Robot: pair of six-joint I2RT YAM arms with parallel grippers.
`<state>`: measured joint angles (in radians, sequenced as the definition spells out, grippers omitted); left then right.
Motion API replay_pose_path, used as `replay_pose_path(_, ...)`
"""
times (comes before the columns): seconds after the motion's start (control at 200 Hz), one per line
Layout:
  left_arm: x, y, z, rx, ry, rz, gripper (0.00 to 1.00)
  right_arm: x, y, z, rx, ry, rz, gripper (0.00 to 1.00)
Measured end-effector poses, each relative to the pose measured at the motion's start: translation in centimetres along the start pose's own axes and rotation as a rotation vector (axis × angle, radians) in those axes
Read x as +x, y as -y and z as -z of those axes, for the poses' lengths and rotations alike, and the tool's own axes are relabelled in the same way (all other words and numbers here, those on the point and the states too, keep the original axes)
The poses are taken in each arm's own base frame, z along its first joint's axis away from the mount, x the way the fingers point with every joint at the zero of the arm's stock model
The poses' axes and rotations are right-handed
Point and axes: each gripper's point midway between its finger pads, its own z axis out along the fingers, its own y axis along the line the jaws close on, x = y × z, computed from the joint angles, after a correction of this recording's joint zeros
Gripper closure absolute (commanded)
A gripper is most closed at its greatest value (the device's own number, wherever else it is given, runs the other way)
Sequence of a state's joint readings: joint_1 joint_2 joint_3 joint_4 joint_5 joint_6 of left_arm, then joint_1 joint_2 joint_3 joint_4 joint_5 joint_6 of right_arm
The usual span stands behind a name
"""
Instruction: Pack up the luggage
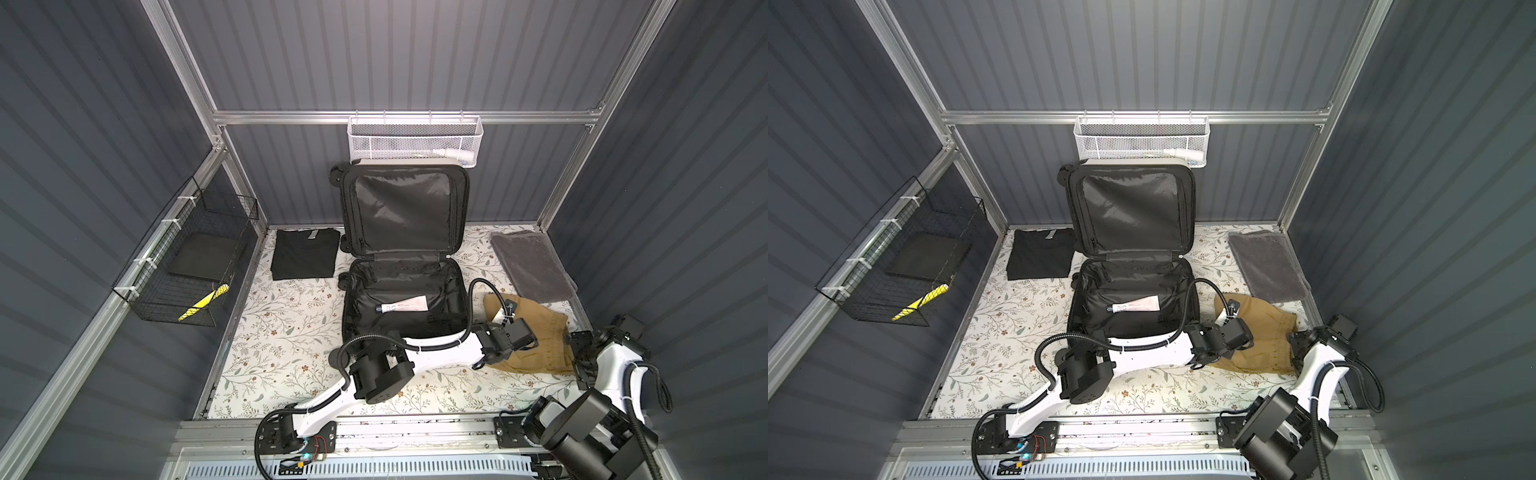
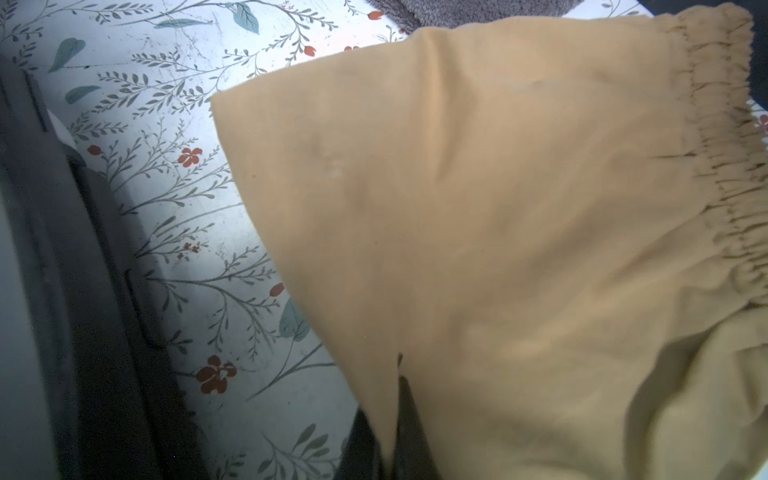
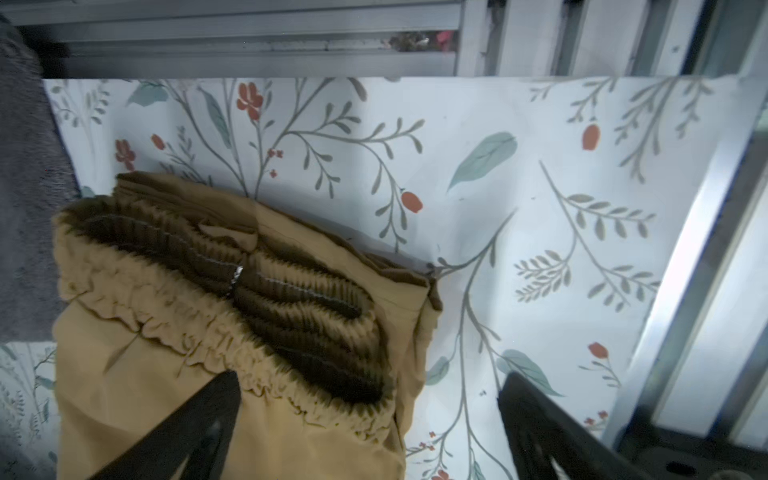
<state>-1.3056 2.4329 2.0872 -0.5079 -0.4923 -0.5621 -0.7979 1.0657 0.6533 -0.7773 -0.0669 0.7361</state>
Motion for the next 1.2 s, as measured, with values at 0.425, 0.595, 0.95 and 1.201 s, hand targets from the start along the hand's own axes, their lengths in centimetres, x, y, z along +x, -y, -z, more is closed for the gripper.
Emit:
replay_pose_path(0.425, 0.1, 0.1, -0.1, 0.014, -0.010, -0.004, 1.00, 1.0, 0.0, -2.4, 0.017, -0.094, -0.015, 0.01)
replay_pose_path(0.595, 0.1, 0.2, -0.1, 0.018, -0.012, -0.004, 1.00, 1.7, 0.0, -3.6, 0.009, -0.129, -0.018, 0.01)
replay_pose_path(0.95, 0.2, 0.3, -0.1, 0.025, -0.017, -0.002, 1.00, 1.4, -1.4, -3.9, -0.065, -0.118, -0.018, 0.21)
replay_pose_path(1.201, 0.2, 0.4, -0.1, 0.035, -0.020, 0.000, 1.00, 1.7, -1.9, -4.4, -0.120, -0.118, -0.014, 0.64)
